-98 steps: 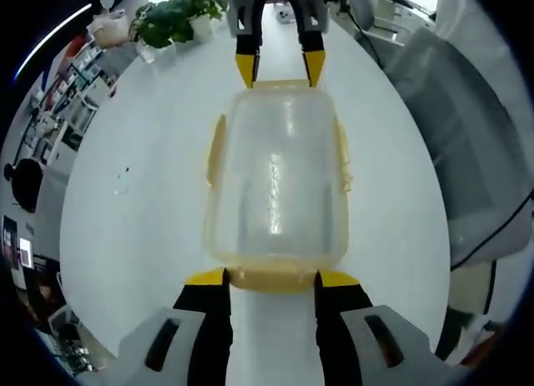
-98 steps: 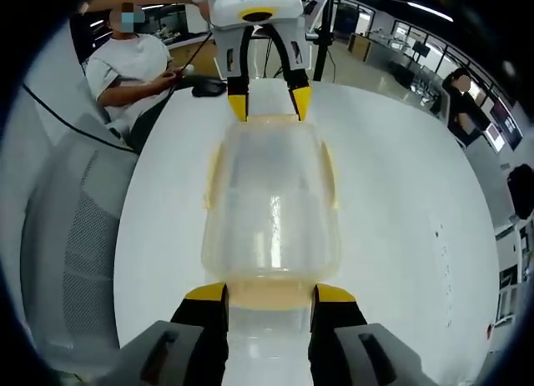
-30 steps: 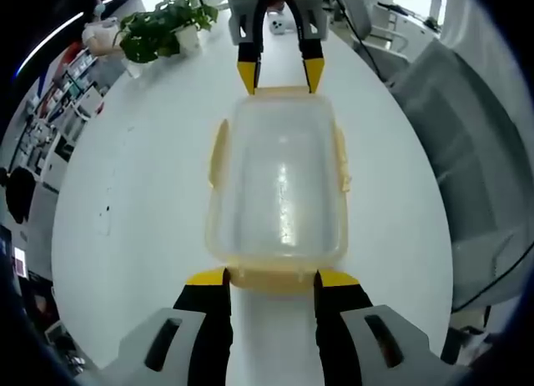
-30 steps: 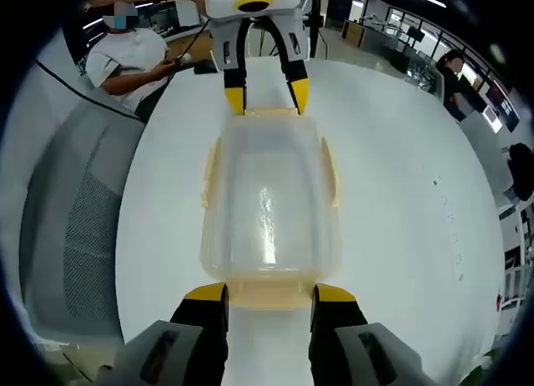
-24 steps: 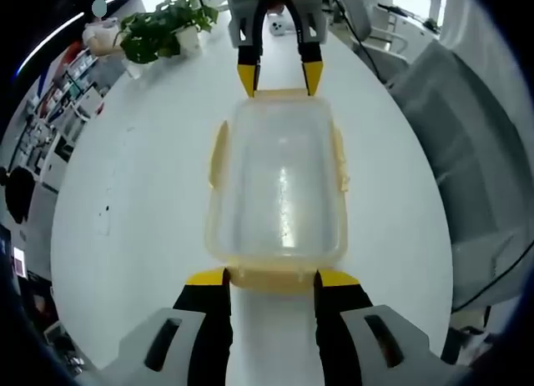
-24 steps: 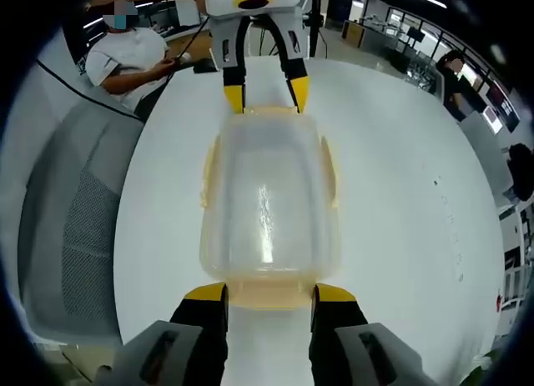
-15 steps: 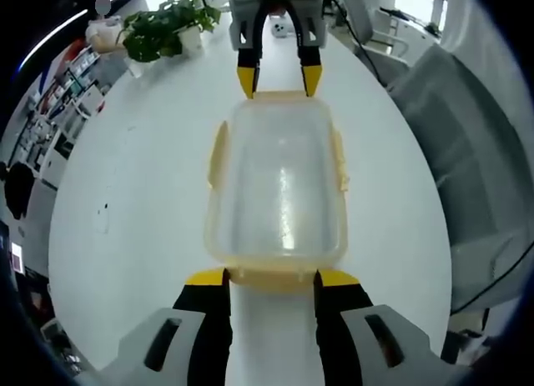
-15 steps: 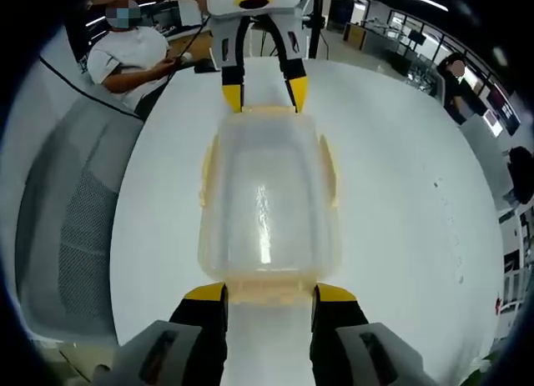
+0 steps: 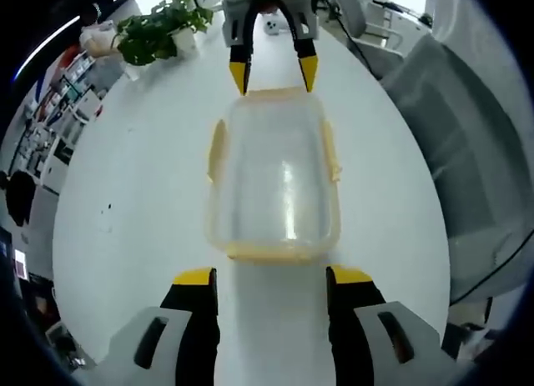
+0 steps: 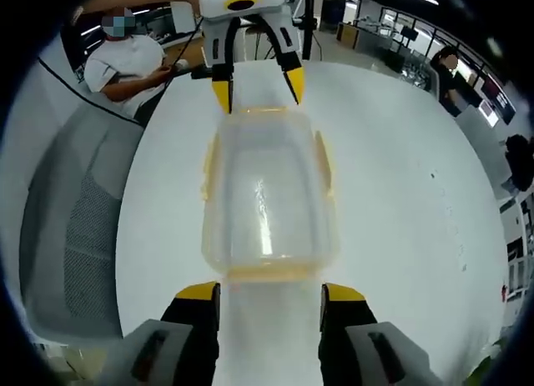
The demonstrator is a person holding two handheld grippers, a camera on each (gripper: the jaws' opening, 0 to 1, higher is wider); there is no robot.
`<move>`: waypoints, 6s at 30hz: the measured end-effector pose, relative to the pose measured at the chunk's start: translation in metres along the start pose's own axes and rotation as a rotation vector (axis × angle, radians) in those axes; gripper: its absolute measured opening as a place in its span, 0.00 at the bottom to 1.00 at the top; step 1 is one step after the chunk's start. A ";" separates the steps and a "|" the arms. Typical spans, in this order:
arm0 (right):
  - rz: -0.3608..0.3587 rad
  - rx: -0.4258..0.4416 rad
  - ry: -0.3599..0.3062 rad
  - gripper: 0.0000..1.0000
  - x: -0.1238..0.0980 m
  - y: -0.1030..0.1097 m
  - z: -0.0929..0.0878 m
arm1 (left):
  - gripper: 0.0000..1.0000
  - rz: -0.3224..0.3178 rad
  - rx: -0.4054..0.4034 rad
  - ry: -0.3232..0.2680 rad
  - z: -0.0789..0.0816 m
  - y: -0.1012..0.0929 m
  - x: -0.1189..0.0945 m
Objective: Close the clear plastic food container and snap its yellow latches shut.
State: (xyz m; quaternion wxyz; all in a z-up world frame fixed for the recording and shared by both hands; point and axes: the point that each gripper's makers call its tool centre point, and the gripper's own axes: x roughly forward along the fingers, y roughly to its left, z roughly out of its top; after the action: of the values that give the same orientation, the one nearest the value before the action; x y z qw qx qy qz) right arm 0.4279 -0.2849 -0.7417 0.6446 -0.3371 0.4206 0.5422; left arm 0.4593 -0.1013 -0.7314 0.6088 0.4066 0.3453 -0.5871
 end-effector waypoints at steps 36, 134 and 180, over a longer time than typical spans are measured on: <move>-0.059 0.707 -0.211 0.43 -0.007 -0.009 0.040 | 0.42 0.159 -0.753 -0.149 0.018 0.013 -0.002; -0.059 0.819 -0.130 0.37 0.002 -0.001 0.027 | 0.31 0.084 -0.999 -0.169 0.019 0.005 0.009; 0.013 0.288 0.043 0.33 -0.004 0.008 0.039 | 0.36 0.022 -0.418 -0.046 0.054 0.002 0.004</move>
State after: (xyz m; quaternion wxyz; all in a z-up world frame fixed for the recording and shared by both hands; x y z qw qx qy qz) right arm 0.4270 -0.2503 -0.7212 0.6736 -0.2502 0.5099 0.4729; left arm 0.4589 -0.1514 -0.7114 0.6940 0.2616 0.4415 -0.5051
